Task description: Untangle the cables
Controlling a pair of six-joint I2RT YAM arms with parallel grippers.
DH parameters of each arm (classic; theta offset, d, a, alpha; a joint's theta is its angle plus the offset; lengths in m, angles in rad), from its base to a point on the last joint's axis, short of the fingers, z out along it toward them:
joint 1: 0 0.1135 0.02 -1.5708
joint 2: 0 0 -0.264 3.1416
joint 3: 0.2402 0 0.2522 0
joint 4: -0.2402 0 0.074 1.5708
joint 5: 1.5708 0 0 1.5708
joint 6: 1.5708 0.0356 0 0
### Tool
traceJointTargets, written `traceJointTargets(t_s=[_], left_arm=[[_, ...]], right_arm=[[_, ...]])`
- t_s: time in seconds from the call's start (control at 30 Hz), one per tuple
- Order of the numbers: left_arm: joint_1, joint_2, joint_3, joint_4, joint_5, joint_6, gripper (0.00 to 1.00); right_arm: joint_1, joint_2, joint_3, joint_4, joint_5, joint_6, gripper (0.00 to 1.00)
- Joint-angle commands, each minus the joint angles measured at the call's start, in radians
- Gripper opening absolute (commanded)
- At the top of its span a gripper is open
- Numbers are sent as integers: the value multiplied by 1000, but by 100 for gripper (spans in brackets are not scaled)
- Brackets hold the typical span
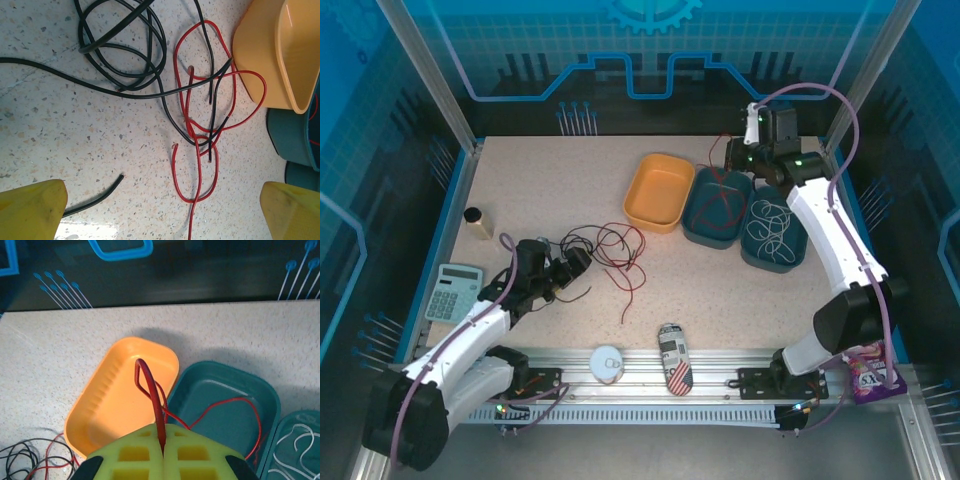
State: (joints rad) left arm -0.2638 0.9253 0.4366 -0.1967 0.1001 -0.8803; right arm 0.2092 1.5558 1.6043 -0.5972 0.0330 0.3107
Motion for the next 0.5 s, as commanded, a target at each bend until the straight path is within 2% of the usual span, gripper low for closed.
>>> traceJointTargets(t_s=[0.0, 0.47], left_arm=[[9, 6, 35, 6, 21, 29, 99], [9, 15, 31, 5, 27, 30, 99]], right_arm=[[-33, 49, -8, -10, -16, 34, 3], [-88, 231, 18, -85, -16, 38, 2]])
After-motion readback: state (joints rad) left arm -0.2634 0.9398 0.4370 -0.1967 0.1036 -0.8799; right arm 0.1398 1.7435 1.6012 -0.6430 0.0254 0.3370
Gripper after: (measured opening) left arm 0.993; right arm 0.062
